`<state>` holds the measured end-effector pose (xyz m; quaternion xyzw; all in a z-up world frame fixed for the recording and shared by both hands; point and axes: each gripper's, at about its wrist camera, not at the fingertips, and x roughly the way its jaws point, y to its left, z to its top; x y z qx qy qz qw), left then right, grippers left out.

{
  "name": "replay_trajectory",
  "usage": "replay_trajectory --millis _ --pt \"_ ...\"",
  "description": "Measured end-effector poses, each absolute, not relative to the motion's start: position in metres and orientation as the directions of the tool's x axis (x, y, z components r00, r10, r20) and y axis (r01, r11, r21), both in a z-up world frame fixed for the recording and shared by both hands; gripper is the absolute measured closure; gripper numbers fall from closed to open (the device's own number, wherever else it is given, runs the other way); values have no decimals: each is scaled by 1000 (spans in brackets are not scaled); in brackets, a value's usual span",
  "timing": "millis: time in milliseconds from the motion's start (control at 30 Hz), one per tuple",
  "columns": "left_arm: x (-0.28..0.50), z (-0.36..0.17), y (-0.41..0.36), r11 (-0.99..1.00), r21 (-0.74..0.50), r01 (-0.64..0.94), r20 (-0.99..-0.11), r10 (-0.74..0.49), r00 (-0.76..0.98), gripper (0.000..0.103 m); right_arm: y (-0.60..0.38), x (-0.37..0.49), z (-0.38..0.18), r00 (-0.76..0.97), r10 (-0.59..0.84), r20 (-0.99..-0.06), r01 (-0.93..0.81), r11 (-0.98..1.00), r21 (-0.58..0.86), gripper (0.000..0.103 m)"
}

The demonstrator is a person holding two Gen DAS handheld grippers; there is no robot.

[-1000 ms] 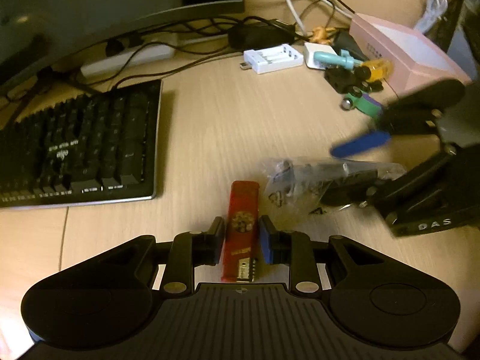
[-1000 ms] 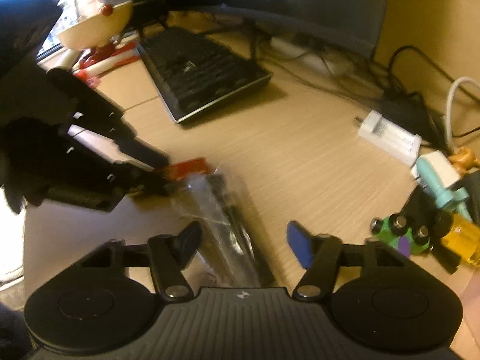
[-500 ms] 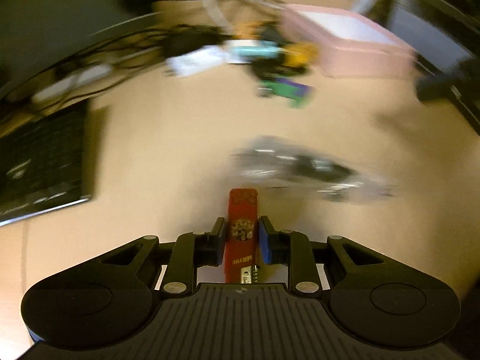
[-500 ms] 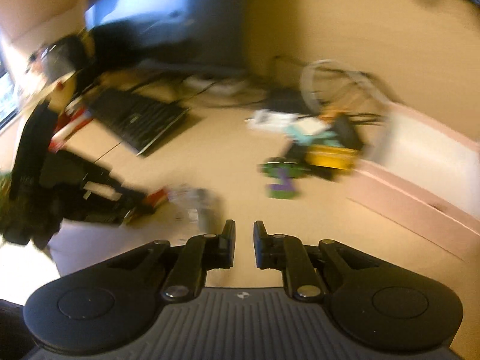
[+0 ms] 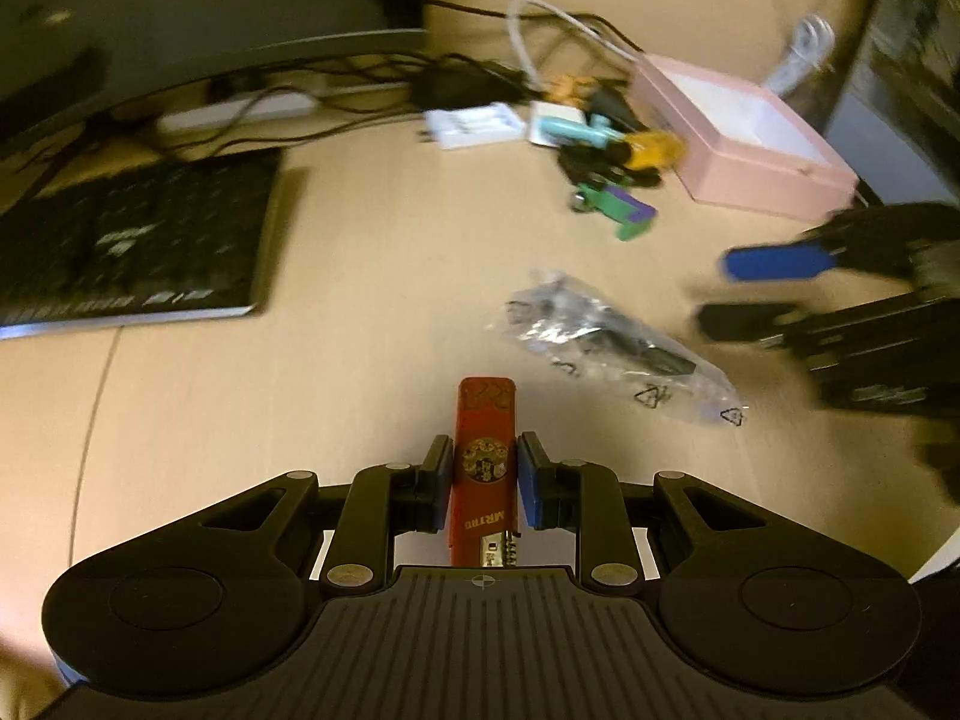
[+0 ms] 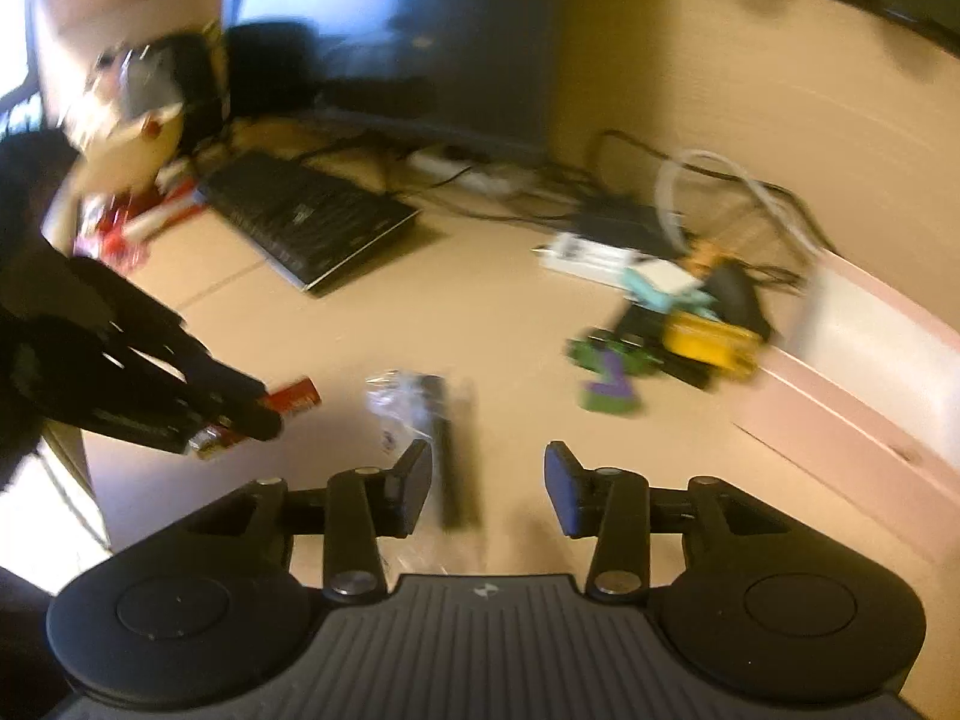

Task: Organize rigid objects
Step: 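Grasp the clear plastic bag with the right gripper while the left gripper holds the red USB stick, then drop the red USB stick and the plastic bag into the pink box with both grippers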

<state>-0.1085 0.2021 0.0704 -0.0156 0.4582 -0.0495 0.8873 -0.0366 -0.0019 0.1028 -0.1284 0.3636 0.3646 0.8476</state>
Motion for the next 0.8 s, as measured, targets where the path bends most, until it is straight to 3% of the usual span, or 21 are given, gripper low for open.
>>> replay_trajectory --millis 133,267,300,333,367,600,800 --pt "-128 74 215 993 -117 3 -798 -96 595 76 37 -23 82 415 534 -736 -753 656 51 62" --pt "-135 79 216 989 -145 -6 -785 -112 609 76 49 3 54 345 519 -782 -709 690 145 62" --pt "-135 79 214 989 -148 9 -783 -123 610 76 49 5 51 337 527 -780 -697 697 169 66" --pt "-135 80 211 988 -150 27 -782 -135 609 76 48 5 51 338 530 -778 -693 700 175 78" --pt "-135 79 207 987 -152 48 -782 -150 605 76 48 3 51 323 526 -787 -698 694 178 81" --pt "-111 70 163 949 -184 257 -797 -297 526 76 3 -24 86 393 509 -766 -653 740 157 83" --pt "-67 93 114 883 -254 395 -736 -442 513 76 -83 -40 129 554 431 -713 -458 872 172 83"
